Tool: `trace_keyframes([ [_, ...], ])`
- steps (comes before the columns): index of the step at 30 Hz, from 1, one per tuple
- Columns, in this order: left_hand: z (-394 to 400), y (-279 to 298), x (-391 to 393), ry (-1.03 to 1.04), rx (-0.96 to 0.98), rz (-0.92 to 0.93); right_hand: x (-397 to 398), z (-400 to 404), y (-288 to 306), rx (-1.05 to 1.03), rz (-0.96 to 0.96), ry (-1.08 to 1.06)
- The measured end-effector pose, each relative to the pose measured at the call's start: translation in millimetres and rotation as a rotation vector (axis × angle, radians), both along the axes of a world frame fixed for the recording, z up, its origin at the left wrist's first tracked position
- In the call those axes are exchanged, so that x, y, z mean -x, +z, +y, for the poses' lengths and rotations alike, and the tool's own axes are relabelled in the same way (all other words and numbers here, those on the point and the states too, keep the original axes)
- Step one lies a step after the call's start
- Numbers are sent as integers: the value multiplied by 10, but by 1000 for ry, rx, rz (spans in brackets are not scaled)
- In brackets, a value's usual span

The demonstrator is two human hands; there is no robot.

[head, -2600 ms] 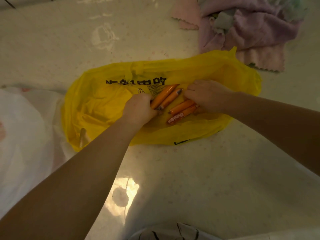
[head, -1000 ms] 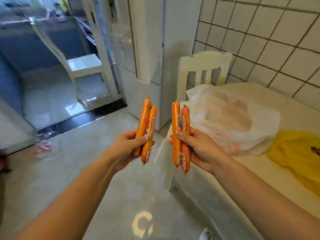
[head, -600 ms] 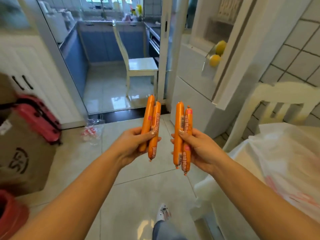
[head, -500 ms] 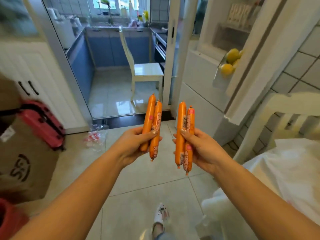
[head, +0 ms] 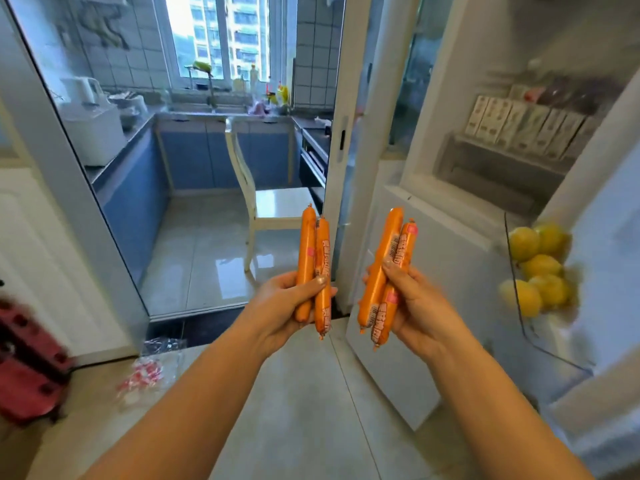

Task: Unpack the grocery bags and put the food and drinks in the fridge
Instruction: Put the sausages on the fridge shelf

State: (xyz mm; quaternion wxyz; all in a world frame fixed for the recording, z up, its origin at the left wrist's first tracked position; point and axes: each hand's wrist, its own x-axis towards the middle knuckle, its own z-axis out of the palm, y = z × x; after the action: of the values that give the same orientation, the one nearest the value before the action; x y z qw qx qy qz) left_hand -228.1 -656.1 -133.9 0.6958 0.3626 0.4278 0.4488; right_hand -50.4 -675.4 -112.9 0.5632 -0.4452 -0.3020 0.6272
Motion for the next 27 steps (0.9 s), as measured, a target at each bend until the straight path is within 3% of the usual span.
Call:
trace_keyframes([
  [15,2940,377,-749,-523,-100,-48,-392,1870,387,-56,-96,-603],
  [27,4058,508,-2086,-611,-30,-154,-1321,2832,699,29,-363,-850],
])
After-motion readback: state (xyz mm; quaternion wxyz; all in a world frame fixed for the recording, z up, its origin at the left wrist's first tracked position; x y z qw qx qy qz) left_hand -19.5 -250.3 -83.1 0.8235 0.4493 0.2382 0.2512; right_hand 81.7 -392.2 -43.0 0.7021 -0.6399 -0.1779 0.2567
